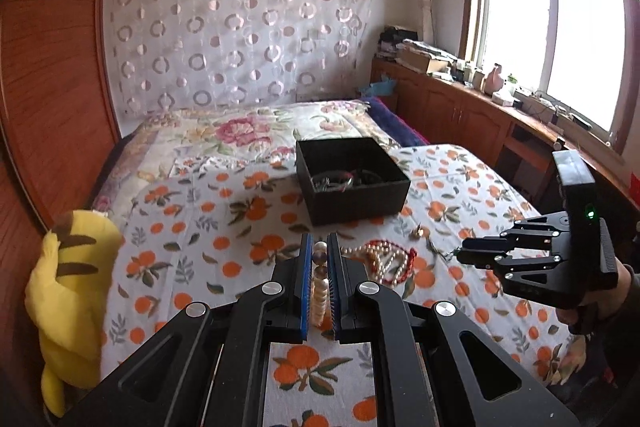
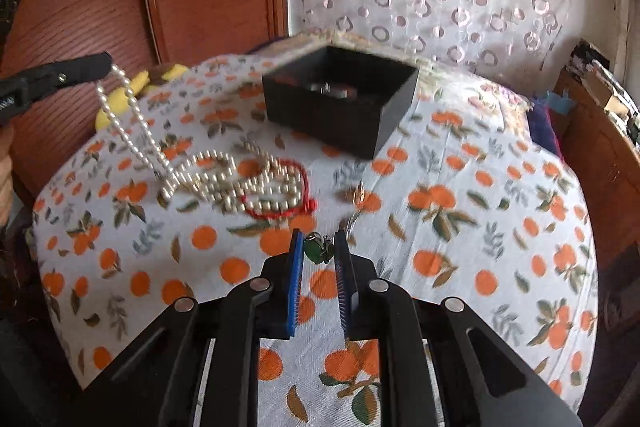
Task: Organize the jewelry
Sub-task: 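Grasp a pearl necklace with the left gripper and lift it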
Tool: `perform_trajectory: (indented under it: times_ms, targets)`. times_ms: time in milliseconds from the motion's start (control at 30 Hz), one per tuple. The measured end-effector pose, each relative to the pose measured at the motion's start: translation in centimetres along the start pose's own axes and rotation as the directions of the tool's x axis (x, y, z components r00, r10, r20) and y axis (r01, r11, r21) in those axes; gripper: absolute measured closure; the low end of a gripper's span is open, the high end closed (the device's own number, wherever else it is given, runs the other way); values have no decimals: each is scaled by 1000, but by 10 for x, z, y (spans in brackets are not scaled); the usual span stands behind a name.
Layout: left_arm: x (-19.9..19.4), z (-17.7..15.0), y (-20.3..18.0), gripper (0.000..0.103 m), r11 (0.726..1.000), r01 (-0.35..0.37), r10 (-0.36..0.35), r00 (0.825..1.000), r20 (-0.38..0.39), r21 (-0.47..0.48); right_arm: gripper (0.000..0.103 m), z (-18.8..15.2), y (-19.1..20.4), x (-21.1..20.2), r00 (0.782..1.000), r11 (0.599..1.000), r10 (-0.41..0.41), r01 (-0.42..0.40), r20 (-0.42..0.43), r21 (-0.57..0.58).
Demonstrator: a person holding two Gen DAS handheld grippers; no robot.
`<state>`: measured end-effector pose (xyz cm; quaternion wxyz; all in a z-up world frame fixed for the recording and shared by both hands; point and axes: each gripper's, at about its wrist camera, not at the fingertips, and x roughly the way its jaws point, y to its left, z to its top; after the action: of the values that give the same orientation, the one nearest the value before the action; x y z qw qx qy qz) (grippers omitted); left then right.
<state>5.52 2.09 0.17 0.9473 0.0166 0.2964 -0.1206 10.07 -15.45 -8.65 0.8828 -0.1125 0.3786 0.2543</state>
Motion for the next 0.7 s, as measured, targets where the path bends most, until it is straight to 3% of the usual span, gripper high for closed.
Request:
perform_trajectory:
  times_ms: [433,700]
  targets:
    - [-6,35,-5,96,1000,0,-1,998,70,10,86,46,1,-50,988,1000,9,-6,152,-25]
    - [-1,63,-1,96,1000,-1,0,995,102,12,86,73,-9,-51,981,999,7,-1,194,-32]
